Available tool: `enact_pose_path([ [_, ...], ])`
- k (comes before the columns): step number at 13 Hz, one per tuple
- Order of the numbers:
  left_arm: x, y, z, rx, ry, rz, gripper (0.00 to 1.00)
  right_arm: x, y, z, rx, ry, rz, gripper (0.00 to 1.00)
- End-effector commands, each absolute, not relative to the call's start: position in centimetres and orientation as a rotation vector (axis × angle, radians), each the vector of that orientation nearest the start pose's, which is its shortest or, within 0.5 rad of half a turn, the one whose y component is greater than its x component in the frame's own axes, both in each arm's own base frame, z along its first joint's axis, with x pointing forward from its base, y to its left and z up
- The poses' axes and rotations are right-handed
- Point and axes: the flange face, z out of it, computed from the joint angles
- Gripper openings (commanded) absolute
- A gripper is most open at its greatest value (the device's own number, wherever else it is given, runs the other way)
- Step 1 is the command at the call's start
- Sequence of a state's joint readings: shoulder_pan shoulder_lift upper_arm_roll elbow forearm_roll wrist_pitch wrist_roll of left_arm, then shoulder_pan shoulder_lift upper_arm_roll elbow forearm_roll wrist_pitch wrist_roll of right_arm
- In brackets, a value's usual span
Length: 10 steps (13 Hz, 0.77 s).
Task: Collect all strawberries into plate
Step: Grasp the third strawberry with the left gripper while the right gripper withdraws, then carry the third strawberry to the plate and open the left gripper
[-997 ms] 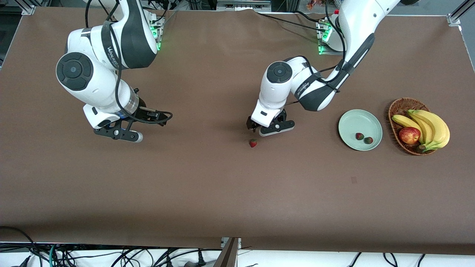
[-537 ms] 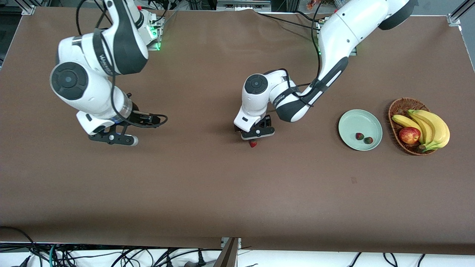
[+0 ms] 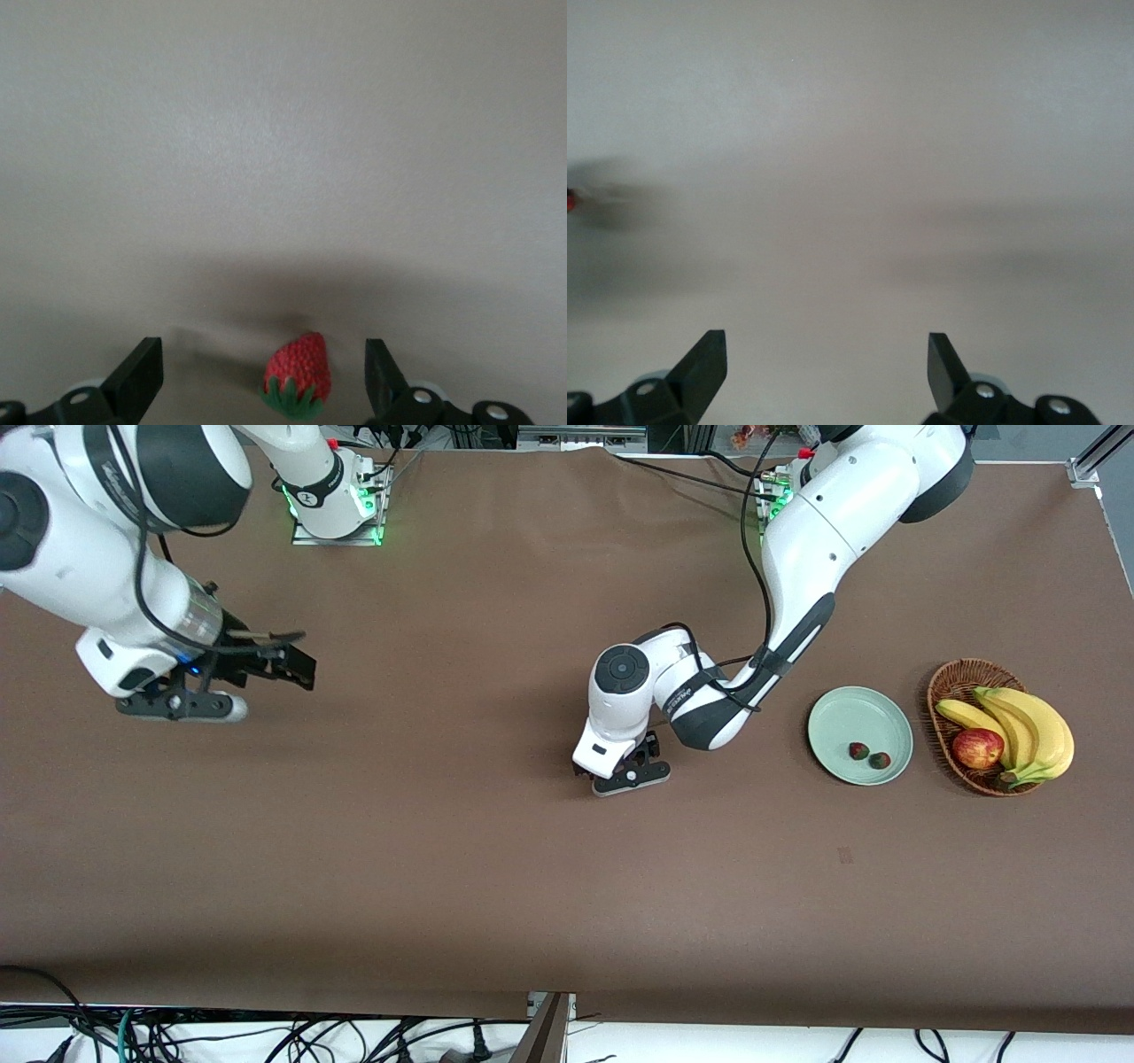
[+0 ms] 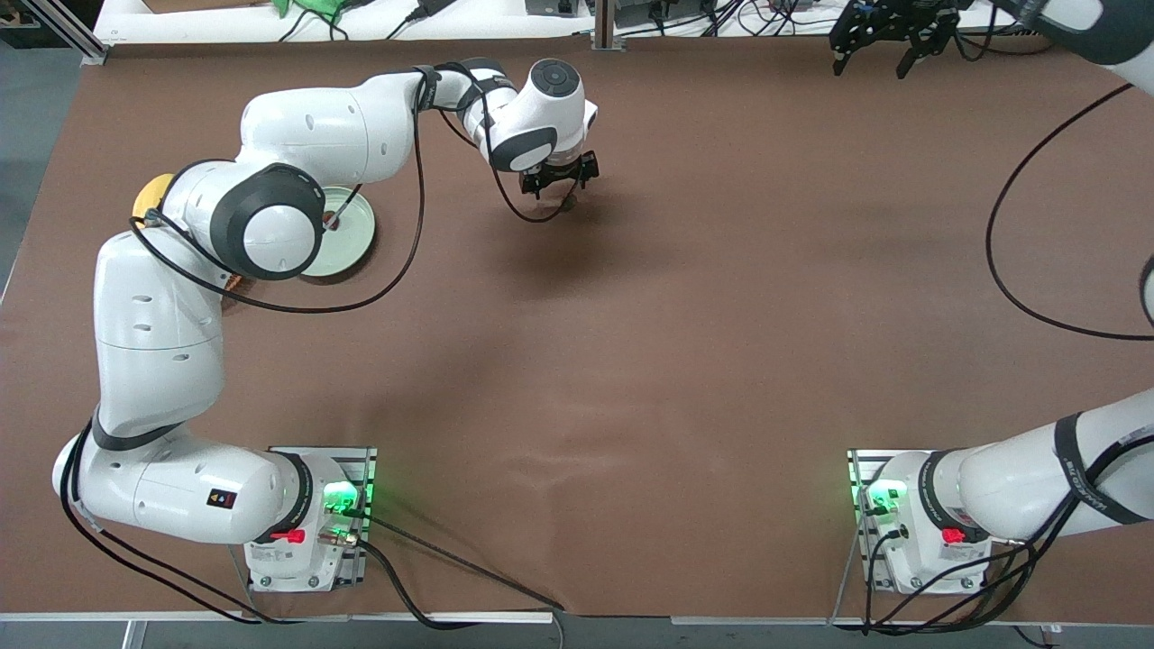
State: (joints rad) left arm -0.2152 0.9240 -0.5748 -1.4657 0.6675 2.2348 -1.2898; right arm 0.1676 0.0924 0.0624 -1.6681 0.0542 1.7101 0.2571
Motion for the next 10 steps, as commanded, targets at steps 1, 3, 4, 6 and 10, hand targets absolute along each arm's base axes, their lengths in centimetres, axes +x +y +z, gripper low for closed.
enact_pose_path([
  [1,56.2,-45.1,17.1,-3.062,-0.384,-0.134,1.0,56.1,13.6,54.6,-3.113,0.013,0.066,1.0],
  [3,56.2,-45.2,17.1,-3.062,-0.39,-0.133,1.0,56.8,13.6,55.6,-3.138,-0.003,0.015,1.0],
  [4,56.2,-45.2,17.2,-3.064,-0.397,-0.132,0.99,57.4,13.5,56.0,-3.136,0.0,-0.001,1.0],
  [6,56.6,-45.1,17.9,-3.074,-0.43,-0.121,0.76,57.9,13.0,56.1,-3.136,0.012,-0.006,1.0],
  [10,57.0,-45.4,18.6,-3.089,-0.48,-0.102,0.37,58.1,12.7,57.5,-3.164,0.018,-0.044,1.0],
])
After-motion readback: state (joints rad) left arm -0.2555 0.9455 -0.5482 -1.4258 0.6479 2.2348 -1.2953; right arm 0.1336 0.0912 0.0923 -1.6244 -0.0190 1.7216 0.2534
